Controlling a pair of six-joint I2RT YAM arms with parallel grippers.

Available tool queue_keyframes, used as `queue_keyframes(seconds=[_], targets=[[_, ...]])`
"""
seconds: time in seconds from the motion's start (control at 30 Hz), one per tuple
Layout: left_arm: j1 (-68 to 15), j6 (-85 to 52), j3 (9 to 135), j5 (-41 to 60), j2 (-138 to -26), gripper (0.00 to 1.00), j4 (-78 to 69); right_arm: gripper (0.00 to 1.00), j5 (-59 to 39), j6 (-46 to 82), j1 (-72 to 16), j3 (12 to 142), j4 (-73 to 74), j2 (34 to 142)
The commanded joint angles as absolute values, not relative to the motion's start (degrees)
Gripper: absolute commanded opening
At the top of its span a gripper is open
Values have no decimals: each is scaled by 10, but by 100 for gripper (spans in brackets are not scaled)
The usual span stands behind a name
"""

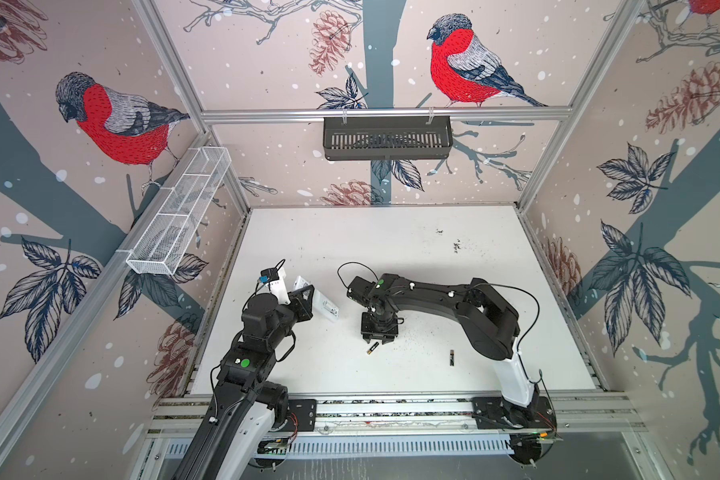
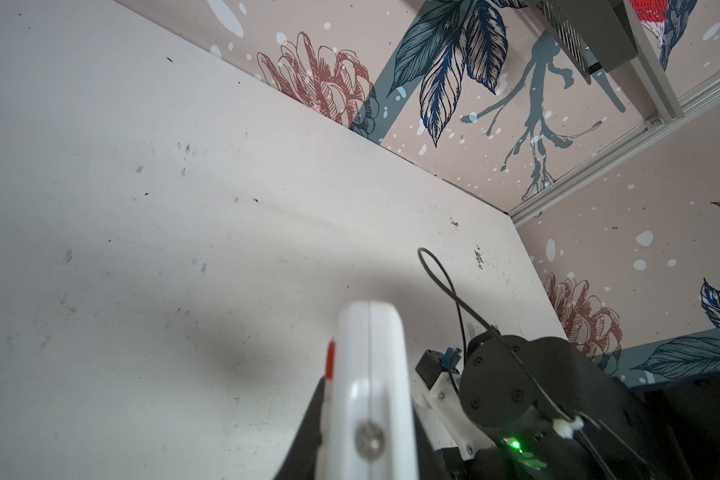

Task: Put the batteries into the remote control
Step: 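Close the right gripper on the battery's end and lift it upright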

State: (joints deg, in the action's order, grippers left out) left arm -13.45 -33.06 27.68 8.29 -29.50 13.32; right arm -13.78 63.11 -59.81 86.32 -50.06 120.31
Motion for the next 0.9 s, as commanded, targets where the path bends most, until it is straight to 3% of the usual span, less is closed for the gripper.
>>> queue_keyframes(seconds=[0.0, 0.47, 0.7, 0.87], targets=[[-135, -332, 281, 62, -289, 0, 131, 44, -143, 654, -611, 837, -488, 1208], [-140, -332, 290, 58, -292, 0, 141, 21, -104, 637, -634, 814, -454, 1211], [-139, -328, 287, 69, -299, 0, 132, 7, 2, 490, -638, 812, -441, 1202], [-140, -328, 281, 76, -298, 0, 124, 9, 59, 352, -641, 785, -419, 1189]])
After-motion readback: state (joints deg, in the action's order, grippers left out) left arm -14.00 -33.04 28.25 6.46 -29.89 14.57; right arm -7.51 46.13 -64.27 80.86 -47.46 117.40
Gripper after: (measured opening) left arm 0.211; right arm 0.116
